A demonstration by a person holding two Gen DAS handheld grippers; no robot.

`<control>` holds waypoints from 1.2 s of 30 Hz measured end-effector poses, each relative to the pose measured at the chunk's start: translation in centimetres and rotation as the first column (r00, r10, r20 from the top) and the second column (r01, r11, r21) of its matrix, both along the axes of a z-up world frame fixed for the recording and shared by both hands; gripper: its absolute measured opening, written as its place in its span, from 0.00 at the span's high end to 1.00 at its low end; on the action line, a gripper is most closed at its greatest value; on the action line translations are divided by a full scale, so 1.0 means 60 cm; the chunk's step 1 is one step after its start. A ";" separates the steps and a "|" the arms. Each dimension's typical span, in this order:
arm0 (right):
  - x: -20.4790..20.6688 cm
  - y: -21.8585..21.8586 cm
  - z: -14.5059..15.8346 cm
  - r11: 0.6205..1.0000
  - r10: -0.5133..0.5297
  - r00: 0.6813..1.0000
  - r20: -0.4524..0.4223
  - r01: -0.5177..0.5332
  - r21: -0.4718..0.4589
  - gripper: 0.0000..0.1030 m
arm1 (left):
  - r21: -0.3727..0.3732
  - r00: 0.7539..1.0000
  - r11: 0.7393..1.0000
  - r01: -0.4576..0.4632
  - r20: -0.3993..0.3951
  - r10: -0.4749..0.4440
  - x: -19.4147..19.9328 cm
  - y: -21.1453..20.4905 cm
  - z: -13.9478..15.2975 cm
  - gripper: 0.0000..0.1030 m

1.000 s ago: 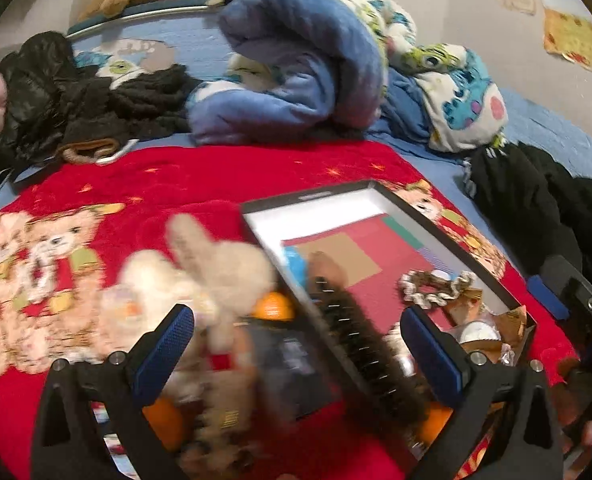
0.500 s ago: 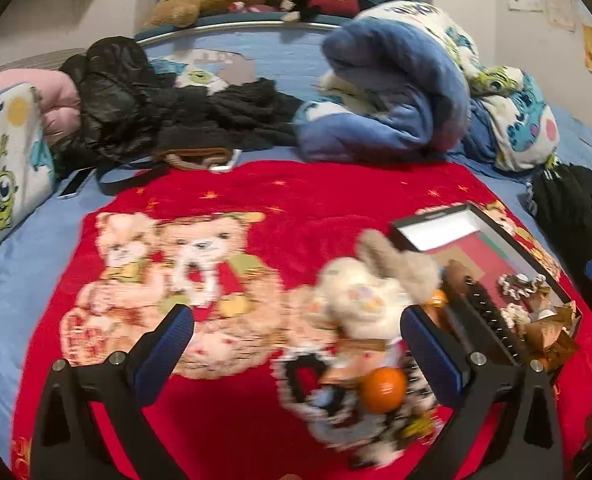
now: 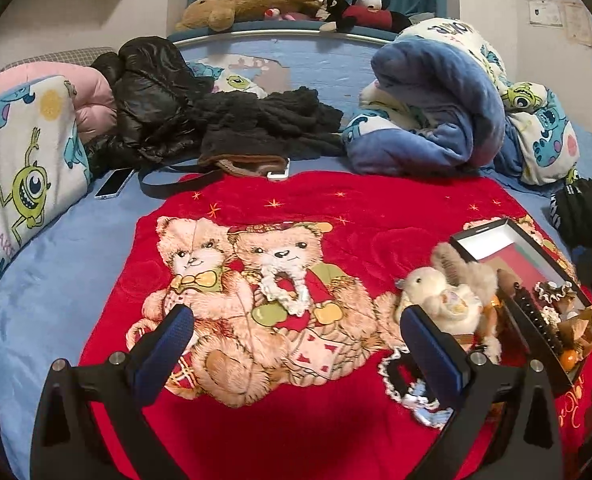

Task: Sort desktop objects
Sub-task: 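Move both grippers from the tray back to the items on the blanket, then grasp the white scrunchie with the left gripper while the right grasps the white plush bunny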

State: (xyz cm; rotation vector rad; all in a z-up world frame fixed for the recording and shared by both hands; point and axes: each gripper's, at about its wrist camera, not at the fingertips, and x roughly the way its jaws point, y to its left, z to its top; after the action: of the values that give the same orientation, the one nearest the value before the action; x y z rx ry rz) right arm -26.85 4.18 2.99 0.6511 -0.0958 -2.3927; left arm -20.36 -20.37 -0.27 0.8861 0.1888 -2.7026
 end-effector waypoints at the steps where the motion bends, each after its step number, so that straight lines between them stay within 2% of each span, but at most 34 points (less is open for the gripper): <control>1: -0.003 -0.012 -0.005 1.000 0.006 1.000 0.004 -0.006 0.006 0.00 | -0.006 1.000 1.000 -0.003 0.004 0.003 -0.005 -0.005 -0.003 0.00; 8: -0.045 -0.060 -0.042 0.997 0.047 0.995 0.084 -0.042 -0.064 0.00 | -0.048 0.999 0.999 -0.013 0.045 0.015 -0.047 -0.027 -0.024 0.00; 13: -0.069 -0.094 -0.072 1.000 0.024 0.997 0.071 -0.023 -0.014 0.00 | -0.054 0.999 0.998 -0.012 0.036 0.014 -0.081 -0.047 -0.043 0.00; 18: -0.095 -0.112 -0.099 0.999 0.038 0.995 0.093 -0.040 0.016 0.00 | -0.013 0.998 0.999 -0.039 0.045 0.040 -0.129 -0.080 -0.070 0.00; 25: -0.112 -0.102 -0.138 0.995 0.094 0.982 0.165 -0.096 0.006 0.00 | -0.092 0.995 0.994 -0.059 0.077 0.066 -0.187 -0.098 -0.138 0.00; 28: -0.118 -0.101 -0.143 0.993 0.113 0.975 0.190 -0.117 0.012 0.03 | -0.032 0.986 0.998 -0.057 0.153 0.061 -0.208 -0.114 -0.173 0.00; 31: -0.123 -0.105 -0.149 0.992 0.114 0.968 0.223 -0.124 0.029 0.03 | 0.025 0.987 0.997 -0.071 0.148 0.066 -0.208 -0.130 -0.176 0.00; 36: -0.123 -0.114 -0.163 0.985 0.108 0.963 0.247 -0.136 0.103 0.04 | 0.046 0.980 0.997 -0.063 0.191 0.053 -0.219 -0.130 -0.194 0.00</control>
State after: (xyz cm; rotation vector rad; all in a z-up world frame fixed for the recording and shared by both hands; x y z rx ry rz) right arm -34.25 -2.64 -6.78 0.9749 -0.0148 -2.2044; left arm -33.50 -28.17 -11.92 1.1281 0.2411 -2.5510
